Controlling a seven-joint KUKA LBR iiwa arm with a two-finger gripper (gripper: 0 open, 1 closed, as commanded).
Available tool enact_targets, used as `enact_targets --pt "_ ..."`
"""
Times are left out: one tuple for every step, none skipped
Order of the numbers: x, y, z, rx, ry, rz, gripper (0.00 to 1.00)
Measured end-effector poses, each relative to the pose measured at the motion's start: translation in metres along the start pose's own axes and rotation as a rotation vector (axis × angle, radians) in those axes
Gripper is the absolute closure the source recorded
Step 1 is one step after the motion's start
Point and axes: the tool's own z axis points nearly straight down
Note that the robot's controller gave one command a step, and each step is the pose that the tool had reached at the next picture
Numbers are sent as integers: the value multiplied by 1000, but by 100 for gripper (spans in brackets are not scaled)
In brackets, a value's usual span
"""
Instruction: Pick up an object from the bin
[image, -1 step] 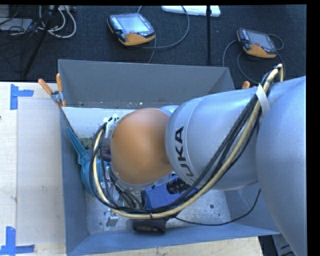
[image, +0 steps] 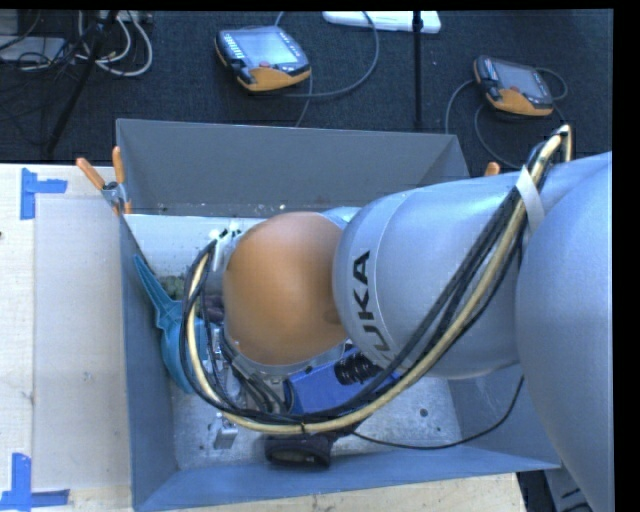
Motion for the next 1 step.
enact_targets --pt "-50 -42 61 -1 -4 -143 0"
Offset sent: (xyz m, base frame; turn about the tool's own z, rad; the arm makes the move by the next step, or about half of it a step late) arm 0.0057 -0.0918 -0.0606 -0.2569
